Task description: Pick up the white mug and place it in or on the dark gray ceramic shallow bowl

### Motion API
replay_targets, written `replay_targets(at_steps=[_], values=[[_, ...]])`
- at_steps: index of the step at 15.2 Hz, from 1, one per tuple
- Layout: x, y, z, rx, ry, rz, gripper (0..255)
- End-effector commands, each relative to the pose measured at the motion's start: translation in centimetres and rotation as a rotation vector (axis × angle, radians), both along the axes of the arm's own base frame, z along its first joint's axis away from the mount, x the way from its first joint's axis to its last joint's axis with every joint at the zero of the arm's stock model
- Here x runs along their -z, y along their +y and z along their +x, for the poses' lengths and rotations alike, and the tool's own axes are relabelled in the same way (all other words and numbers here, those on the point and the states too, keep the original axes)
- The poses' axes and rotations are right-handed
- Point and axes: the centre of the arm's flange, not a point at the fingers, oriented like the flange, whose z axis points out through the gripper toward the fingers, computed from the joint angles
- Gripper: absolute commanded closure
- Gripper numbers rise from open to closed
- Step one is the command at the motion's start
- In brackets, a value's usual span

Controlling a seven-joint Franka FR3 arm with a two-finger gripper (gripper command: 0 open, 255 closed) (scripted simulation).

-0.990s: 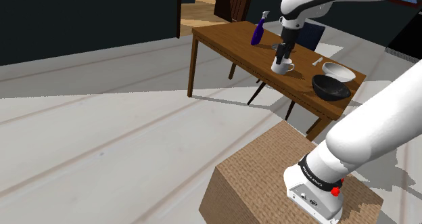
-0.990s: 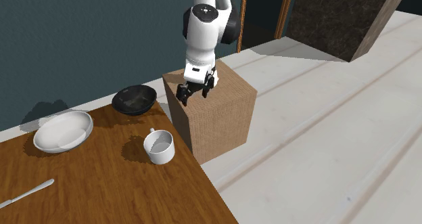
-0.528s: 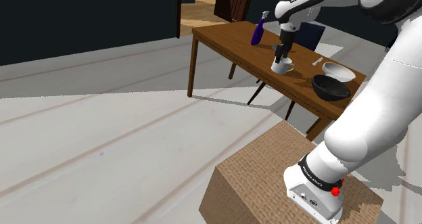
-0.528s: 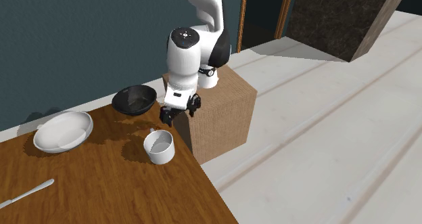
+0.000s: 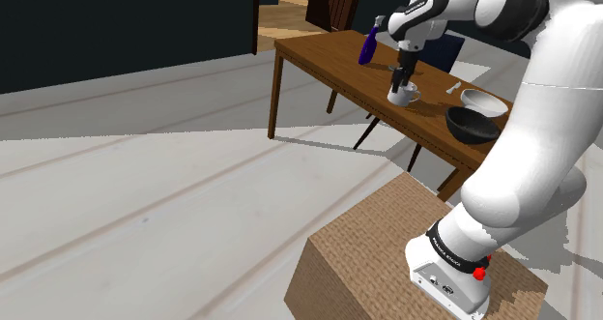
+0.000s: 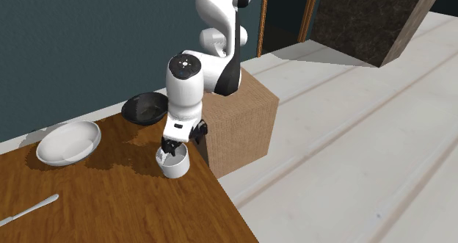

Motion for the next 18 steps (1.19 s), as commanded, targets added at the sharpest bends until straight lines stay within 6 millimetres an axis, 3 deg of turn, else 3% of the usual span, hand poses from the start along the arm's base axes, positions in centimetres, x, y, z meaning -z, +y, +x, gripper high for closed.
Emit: replay_targets(at_steps=[1,4,11,12,18], values=[[1.0,-0.1,-0.1,0.000,-0.001,0.000,0],[2.4,-0.2,-0.3,0.000,-0.001,0.000,0],[2.4,-0.2,-0.3,0.000,0.000,0.000,0],[2.4,-0.2,-0.3,0.000,0.000,0.000,255],[2.4,-0.2,-0.3,0.000,0.000,0.000,255]])
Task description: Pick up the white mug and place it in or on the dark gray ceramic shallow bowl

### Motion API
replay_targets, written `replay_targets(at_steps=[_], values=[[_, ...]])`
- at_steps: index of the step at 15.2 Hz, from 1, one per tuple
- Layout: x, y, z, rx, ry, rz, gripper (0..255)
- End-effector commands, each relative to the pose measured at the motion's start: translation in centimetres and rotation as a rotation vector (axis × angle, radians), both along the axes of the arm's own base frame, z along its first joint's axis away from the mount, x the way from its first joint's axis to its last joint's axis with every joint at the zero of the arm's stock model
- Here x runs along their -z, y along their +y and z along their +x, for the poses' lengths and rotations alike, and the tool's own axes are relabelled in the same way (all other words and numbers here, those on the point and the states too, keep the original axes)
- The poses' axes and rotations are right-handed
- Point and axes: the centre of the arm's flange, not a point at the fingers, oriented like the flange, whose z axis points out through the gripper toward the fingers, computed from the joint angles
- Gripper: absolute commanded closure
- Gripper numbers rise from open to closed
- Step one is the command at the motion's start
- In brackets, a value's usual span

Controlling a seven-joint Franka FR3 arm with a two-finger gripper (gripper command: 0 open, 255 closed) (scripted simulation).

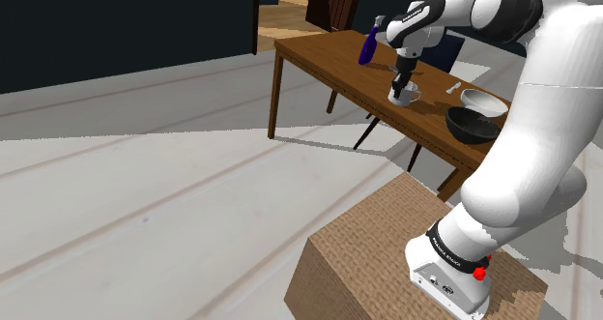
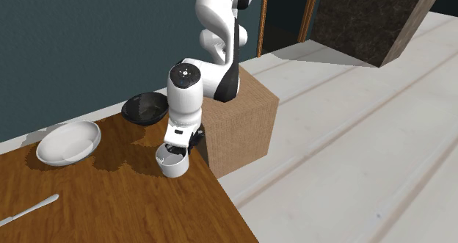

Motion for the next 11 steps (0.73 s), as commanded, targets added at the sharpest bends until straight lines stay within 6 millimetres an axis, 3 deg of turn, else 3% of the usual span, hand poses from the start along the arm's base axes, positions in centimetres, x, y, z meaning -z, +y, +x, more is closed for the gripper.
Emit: replay_targets(at_steps=[1,3,11], values=[[0.0,0.0,0.0,0.000,0.000,0.000,255],[0.0,0.0,0.0,0.000,0.000,0.000,255],[-4.2,0.0,0.0,0.000,0.000,0.000,255]])
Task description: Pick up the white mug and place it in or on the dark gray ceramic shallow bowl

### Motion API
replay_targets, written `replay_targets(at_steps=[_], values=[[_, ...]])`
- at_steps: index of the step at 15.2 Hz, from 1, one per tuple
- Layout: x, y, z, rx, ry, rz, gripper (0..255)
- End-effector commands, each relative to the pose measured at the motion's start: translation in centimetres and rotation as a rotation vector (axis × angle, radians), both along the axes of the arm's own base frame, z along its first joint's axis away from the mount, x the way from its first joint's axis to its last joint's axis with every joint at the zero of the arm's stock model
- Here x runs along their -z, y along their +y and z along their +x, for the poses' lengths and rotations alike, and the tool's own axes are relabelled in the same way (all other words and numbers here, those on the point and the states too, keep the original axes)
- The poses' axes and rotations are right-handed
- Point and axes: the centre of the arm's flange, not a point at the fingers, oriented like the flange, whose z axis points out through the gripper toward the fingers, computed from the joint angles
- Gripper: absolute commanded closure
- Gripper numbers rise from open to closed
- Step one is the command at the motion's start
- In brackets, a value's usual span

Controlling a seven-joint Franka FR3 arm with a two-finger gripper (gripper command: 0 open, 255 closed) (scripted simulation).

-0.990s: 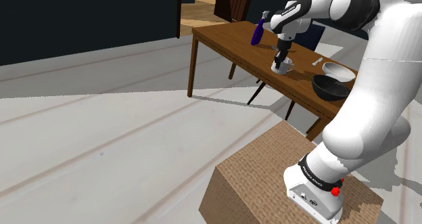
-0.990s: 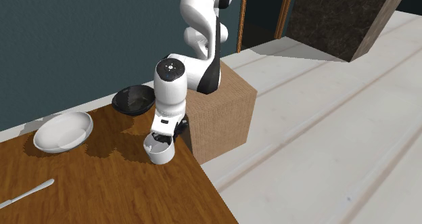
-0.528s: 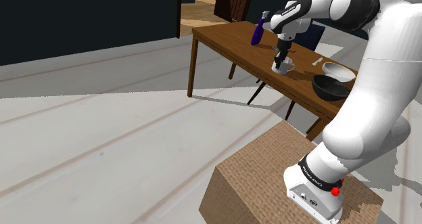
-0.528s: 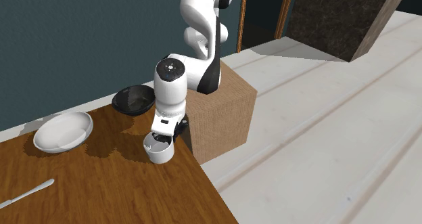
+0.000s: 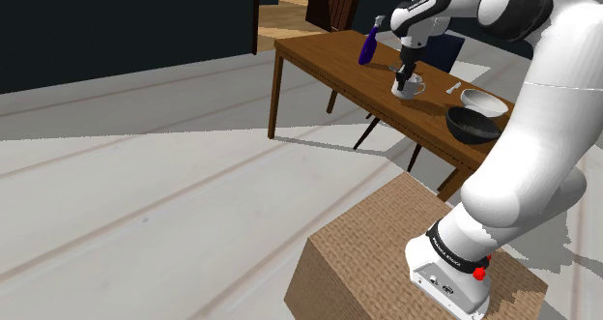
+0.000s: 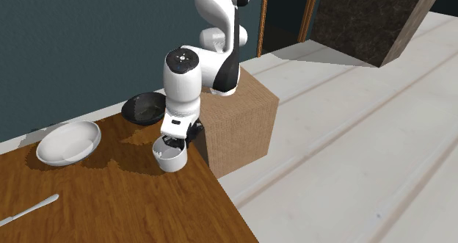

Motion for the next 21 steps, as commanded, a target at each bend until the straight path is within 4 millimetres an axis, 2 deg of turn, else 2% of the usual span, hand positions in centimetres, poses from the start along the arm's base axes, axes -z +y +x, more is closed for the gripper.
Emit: replay_targets(at_steps=[1,21], values=[[-1.1,0.0,0.0,0.000,0.000,0.000,255],[-11.5,0.0,0.0,0.000,0.000,0.000,255]])
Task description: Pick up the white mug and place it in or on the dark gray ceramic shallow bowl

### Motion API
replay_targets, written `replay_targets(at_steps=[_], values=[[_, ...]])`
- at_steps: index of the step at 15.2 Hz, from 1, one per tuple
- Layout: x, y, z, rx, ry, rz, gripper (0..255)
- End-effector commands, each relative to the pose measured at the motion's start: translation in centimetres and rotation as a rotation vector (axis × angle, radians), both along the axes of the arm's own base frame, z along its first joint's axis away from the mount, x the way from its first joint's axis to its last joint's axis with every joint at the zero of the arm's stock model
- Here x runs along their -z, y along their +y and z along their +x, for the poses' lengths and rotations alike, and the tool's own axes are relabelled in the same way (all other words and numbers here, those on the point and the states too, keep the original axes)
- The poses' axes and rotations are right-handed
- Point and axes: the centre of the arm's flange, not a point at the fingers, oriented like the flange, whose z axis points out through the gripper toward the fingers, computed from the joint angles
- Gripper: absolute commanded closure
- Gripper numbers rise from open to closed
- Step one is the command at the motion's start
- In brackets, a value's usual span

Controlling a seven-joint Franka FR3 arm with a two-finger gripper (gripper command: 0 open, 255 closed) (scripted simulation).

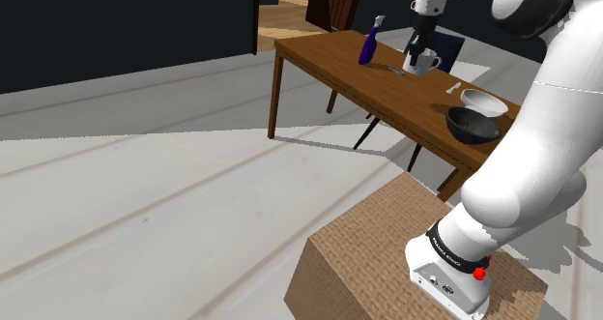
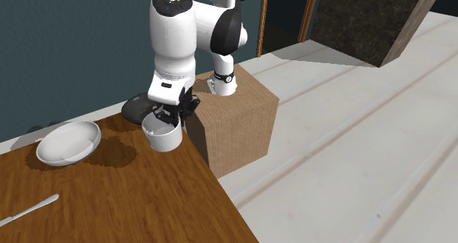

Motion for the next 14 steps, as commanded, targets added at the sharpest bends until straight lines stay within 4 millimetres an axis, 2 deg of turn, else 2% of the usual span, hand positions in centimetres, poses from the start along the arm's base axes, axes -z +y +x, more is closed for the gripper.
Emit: replay_targets(at_steps=[1,14], values=[[-0.7,-0.1,-1.3,0.000,0.000,0.000,255],[-1.3,-1.5,-18.4,0.000,0.000,0.000,255]])
